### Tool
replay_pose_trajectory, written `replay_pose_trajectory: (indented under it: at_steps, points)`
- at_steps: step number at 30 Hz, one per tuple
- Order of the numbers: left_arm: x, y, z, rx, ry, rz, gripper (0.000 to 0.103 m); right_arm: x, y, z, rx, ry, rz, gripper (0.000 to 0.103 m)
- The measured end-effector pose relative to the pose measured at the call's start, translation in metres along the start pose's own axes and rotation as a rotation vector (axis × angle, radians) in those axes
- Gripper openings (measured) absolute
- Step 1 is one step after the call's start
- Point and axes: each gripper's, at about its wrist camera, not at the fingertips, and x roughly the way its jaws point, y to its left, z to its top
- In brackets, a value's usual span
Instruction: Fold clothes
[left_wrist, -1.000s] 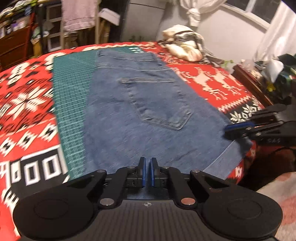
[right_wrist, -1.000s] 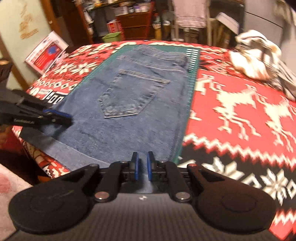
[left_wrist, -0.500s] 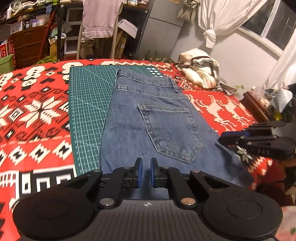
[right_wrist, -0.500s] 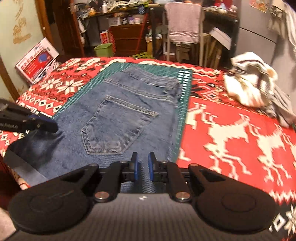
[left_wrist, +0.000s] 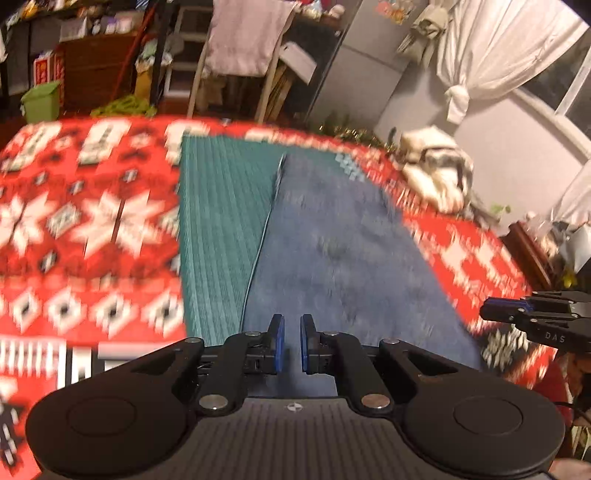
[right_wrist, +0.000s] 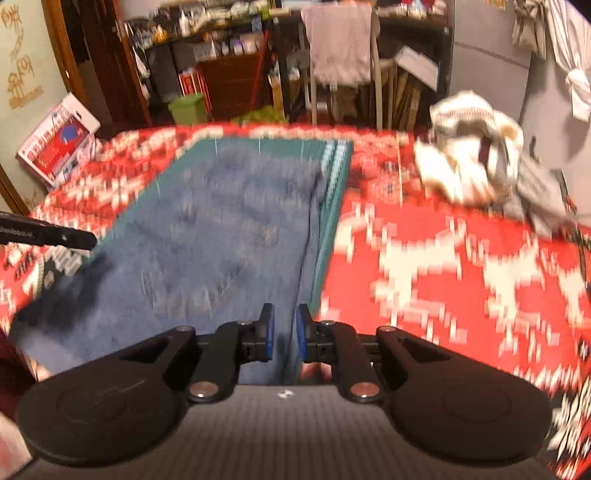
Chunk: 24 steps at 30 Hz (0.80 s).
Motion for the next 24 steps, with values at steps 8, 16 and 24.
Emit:
replay_pose_trajectory:
  at_steps: [8,16,24]
  points:
    - [0.073,-0.019,0.049,0.116,0.04,-0.044,0.006,0.066,0.019,0.067,-0.061,-0.003,0.11,0.012]
    - [0.12,-0.023,0.06,0.152,0.085,-0.054,0.005,0.142,0.05,0.072,-0.097,0.049,0.143,0.01]
    - [0.122,-0.018,0.061,0.155,0.086,-0.068,0.003,0.138,0.036,0.066,-0.133,0.054,0.065,0.007]
